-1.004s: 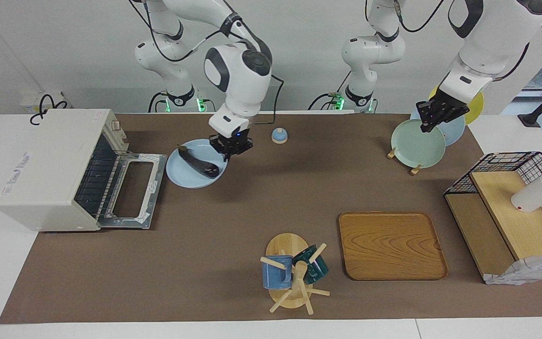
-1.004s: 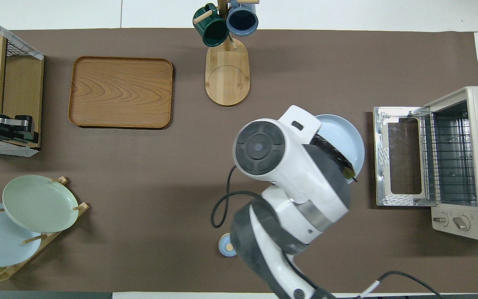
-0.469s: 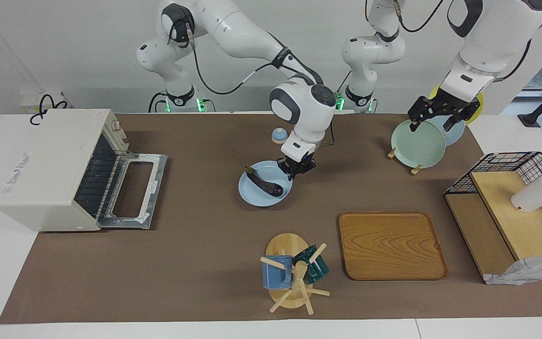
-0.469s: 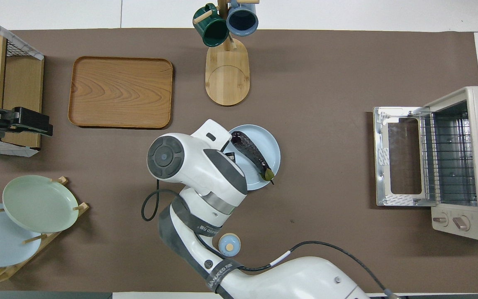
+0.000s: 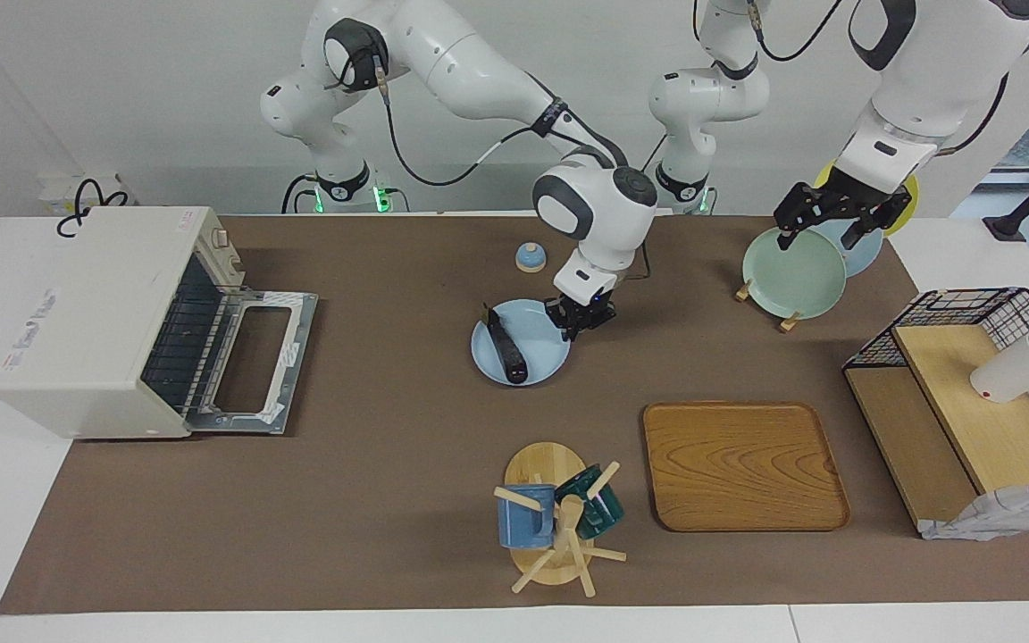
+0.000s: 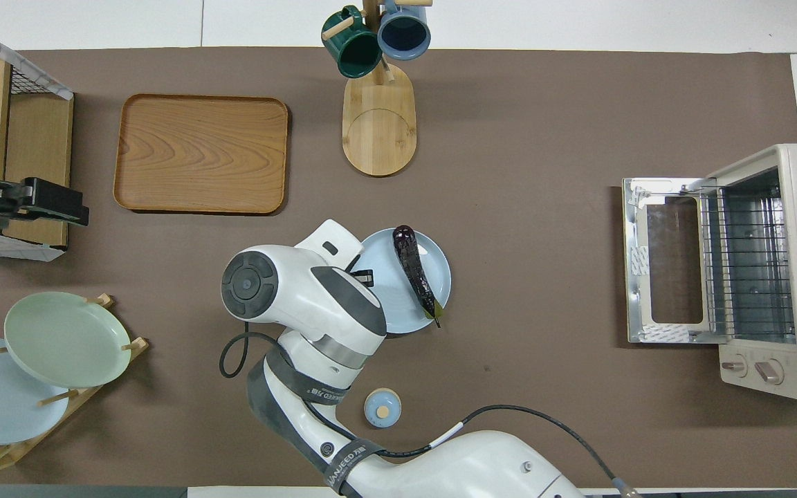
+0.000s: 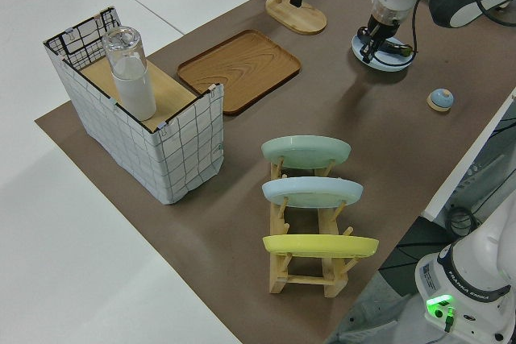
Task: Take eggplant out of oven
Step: 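Pull the plate with eggplant out and carry it to table center, then lower the plate onto the table and open the right gripper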
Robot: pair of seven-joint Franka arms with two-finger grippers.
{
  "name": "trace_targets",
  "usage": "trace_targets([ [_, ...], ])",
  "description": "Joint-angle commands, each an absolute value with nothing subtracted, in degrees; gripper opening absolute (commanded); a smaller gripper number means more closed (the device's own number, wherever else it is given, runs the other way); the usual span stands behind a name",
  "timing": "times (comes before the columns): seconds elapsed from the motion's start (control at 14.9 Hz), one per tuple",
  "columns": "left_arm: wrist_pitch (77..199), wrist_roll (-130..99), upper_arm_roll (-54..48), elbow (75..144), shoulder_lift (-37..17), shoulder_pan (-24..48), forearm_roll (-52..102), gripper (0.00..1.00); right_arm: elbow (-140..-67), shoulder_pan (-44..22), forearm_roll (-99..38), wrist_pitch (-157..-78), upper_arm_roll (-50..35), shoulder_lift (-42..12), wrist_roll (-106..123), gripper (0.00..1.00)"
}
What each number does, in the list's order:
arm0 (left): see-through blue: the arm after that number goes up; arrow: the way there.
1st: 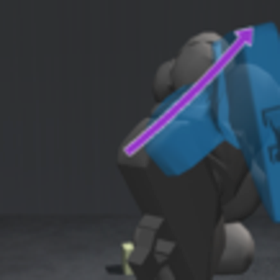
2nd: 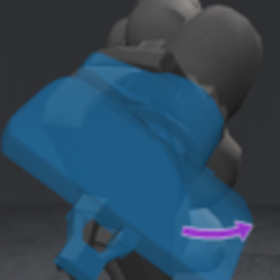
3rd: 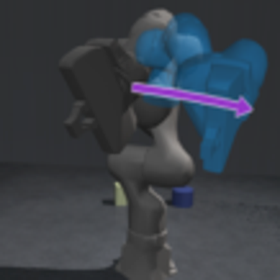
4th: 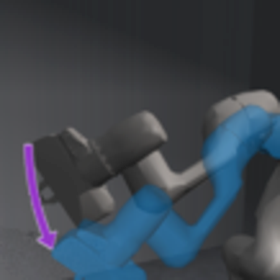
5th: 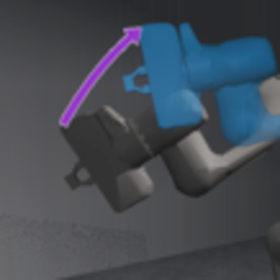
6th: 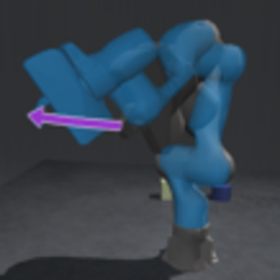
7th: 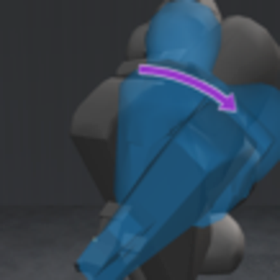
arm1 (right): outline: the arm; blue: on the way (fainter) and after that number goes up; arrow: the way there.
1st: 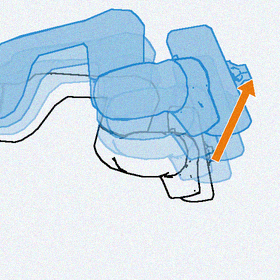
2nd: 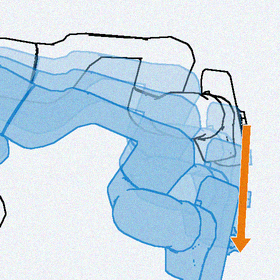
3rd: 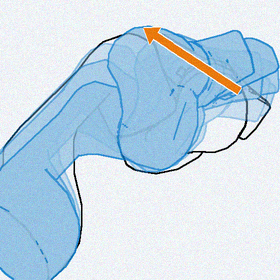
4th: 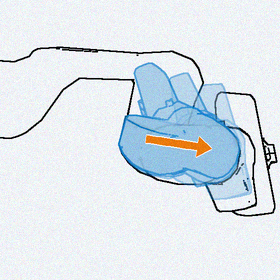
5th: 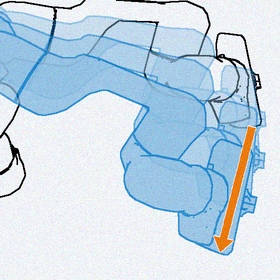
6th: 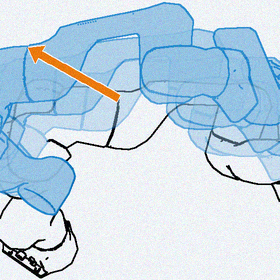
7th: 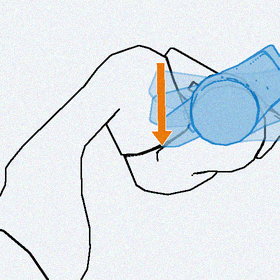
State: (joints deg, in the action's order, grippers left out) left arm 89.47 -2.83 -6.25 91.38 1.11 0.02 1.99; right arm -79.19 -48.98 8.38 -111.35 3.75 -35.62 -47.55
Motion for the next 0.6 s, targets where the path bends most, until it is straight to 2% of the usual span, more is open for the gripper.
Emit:
trace_targets([
  [0.0,91.6,-2.3,-5.6,92.3,1.8,0.6,3.8,1.0,-79.1,-47.6,7.6,-110.0,3.2,-31.7,-47.5,0.56],
  [0.13,91.7,-2.3,-5.6,92.4,1.8,0.5,4.5,1.0,-79.3,-46.4,8.3,-109.4,3.3,-29.3,-46.9,0.55],
  [0.2,91.8,-2.3,-5.6,92.4,1.8,0.5,4.7,1.0,-80.5,-45.6,8.6,-106.3,3.9,-26.7,-44.5,0.53],
  [0.4,94.0,-2.9,-5.8,94.2,2.0,1.0,6.9,1.0,-82.9,-36.2,8.4,-100.9,4.0,-21.0,-32.9,0.4],
  [0.54,95.8,-5.8,-5.8,95.0,1.0,4.5,8.0,1.0,-87.1,-29.7,8.4,-100.1,4.0,-18.1,-24.2,0.3],
])
